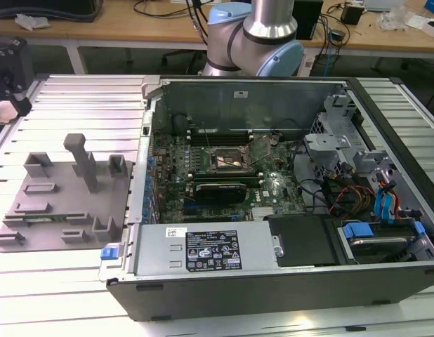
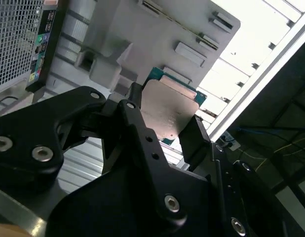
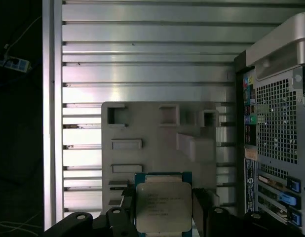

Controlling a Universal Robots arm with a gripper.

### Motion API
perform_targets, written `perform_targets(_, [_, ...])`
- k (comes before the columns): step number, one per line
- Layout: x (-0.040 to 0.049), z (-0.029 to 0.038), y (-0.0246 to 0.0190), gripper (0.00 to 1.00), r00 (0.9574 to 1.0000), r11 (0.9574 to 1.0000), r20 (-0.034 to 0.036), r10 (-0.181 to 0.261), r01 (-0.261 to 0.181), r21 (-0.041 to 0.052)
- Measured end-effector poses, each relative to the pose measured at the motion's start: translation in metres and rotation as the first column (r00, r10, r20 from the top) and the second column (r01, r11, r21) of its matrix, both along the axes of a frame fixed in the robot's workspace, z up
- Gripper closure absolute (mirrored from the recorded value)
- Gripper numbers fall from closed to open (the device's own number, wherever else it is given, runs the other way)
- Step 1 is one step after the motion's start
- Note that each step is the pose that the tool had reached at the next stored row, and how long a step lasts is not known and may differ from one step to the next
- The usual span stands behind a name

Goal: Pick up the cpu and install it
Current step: 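Pick up the cpu and move it towards the insertion slot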

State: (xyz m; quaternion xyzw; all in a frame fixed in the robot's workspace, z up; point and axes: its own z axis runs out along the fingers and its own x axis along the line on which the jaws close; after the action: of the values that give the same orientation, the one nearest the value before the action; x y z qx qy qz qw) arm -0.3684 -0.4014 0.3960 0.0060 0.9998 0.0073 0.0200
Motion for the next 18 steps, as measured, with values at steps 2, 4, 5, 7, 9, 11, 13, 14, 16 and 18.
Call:
perform_targets(2, [0.0078,0.0000,0.0000,0.45,1.0000,1.0000,0.0000,0.000,0.000,0.0000])
perform_targets(4, [0.0164,0.0000,0.0000,0.45,1.0000,1.0000,-0.0001,0.000,0.000,0.0000])
perform_targets(5, [0.0216,0.0000,0.0000,0.45,1.0000,1.0000,0.0001,0.000,0.000,0.0000])
perform_targets(7, [0.0265,0.0000,0.0000,0.45,1.0000,1.0000,0.0000,0.000,0.000,0.0000])
perform_targets(9, [0.0357,0.0000,0.0000,0.45,1.0000,1.0000,0.0000,0.000,0.000,0.0000])
perform_targets(11, [0.0435,0.0000,0.0000,0.45,1.0000,1.0000,0.0000,0.000,0.000,0.0000])
perform_targets(13, [0.0526,0.0000,0.0000,0.45,1.0000,1.0000,0.0000,0.000,0.000,0.0000])
perform_targets(14, [0.0588,0.0000,0.0000,0.45,1.0000,1.0000,0.0001,0.000,0.000,0.0000])
perform_targets(16, [0.0676,0.0000,0.0000,0.45,1.0000,1.0000,0.0000,0.000,0.000,0.0000])
perform_targets(18, [0.0753,0.0000,0.0000,0.45,1.0000,1.0000,0.0000,0.000,0.000,0.0000])
